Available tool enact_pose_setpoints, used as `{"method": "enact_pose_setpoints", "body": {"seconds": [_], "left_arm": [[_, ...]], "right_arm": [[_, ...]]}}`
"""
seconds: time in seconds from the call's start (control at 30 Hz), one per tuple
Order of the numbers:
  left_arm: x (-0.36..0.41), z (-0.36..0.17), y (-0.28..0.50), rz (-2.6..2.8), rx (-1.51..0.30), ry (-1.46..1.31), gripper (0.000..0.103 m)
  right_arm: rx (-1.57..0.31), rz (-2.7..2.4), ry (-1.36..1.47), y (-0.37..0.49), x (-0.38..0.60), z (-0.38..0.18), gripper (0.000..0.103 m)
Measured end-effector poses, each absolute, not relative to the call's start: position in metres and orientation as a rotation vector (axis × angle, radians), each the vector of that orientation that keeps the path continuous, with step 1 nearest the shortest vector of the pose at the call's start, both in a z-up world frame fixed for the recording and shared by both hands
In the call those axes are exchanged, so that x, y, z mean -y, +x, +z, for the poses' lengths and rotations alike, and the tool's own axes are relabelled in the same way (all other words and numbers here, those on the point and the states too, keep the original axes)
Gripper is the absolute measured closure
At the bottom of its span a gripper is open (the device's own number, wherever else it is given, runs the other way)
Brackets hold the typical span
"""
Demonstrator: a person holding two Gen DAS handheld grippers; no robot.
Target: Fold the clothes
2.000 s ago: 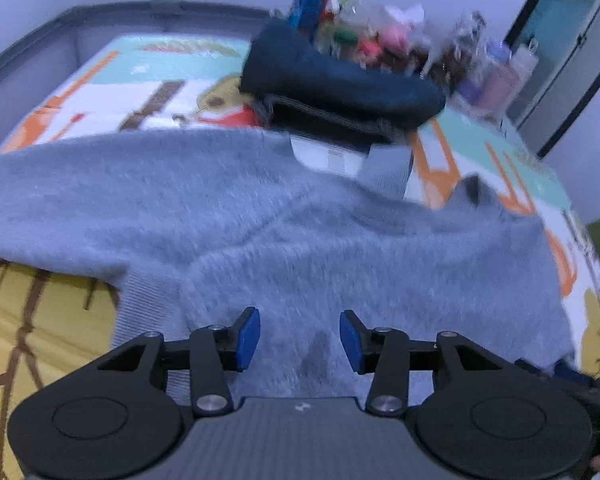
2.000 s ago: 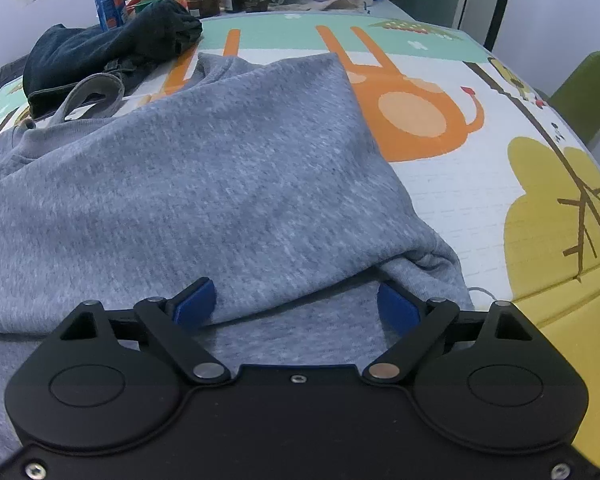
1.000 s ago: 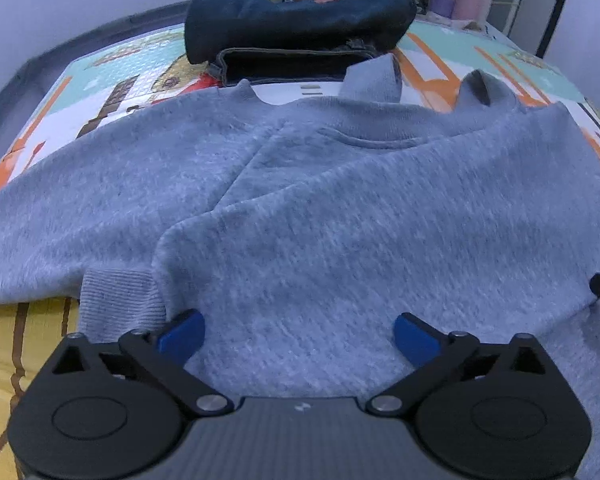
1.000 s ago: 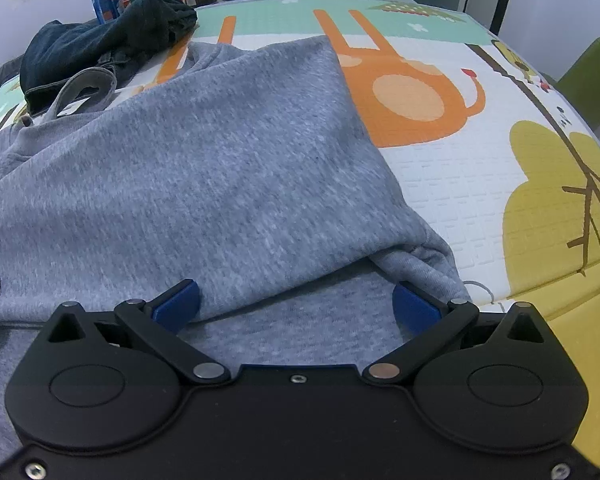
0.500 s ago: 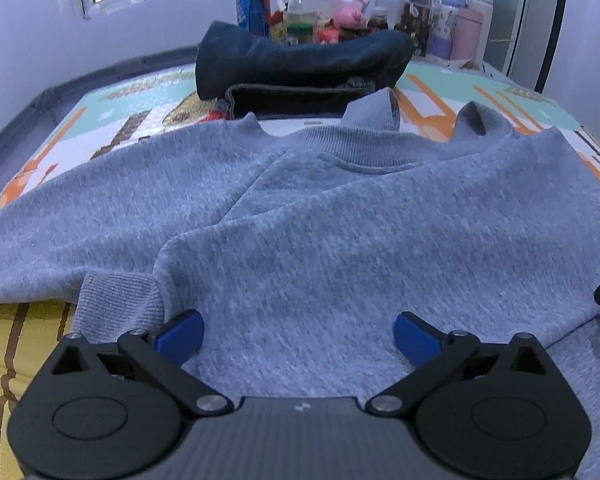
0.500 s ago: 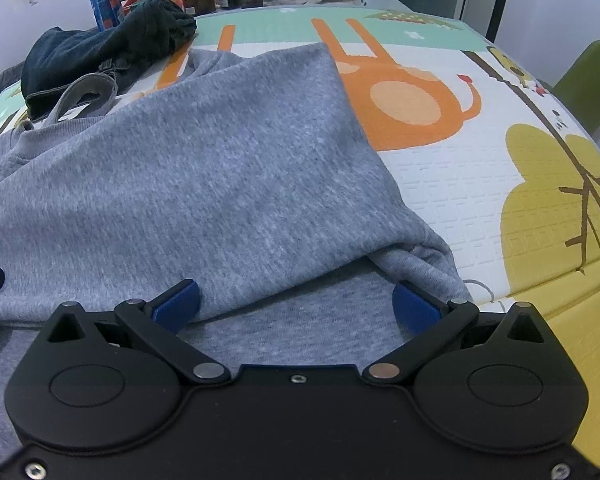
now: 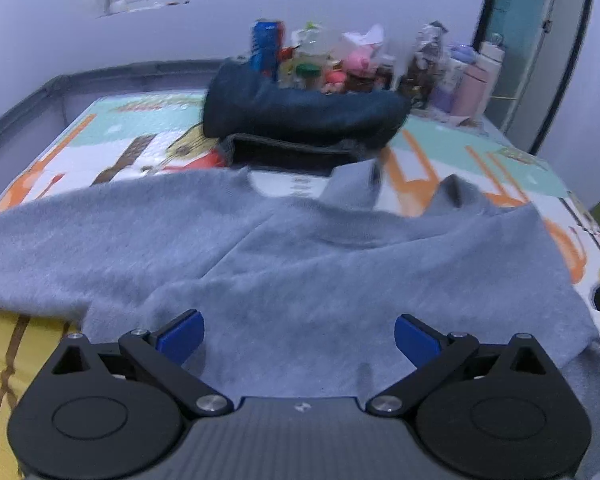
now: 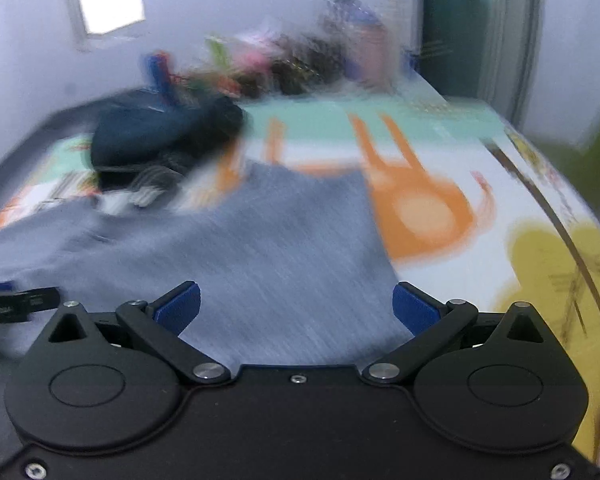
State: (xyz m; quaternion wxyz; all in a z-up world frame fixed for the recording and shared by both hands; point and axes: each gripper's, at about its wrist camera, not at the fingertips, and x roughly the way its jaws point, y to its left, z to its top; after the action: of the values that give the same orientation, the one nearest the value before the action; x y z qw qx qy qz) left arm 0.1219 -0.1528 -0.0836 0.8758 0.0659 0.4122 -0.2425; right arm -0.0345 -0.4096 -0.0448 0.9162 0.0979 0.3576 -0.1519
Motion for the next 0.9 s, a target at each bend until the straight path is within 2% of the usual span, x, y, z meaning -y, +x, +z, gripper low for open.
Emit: {"method": "enact_pose_setpoints", "body": {"seconds": [0.2,0.33,0.63,0.9], "left_arm": [[0.183,-0.091,0.122,-0.72,-0.774,0.389,0.0],[0.194,-0.106,0.131,-0.852,-0.777,0.528,0.0],[0.217,-0.109,0.133,-1.091,-0.72,0.633,0.0],[0.222,-0.135,0.137,-1.193,-0.789,0.693,0.0]], "right_arm": [[-0.757,0.054,-0.054,0.02,0.388,-0.051,0.0],[-0.813,0.228,-0.102,0.046,0.388,-0.067,0.0],[-0.886,0.466,-0.161,0.078,0.383,-0.095,0.0],[-1.004,0.524,-0.246,0.091,0.385,-0.13,0.0]]}}
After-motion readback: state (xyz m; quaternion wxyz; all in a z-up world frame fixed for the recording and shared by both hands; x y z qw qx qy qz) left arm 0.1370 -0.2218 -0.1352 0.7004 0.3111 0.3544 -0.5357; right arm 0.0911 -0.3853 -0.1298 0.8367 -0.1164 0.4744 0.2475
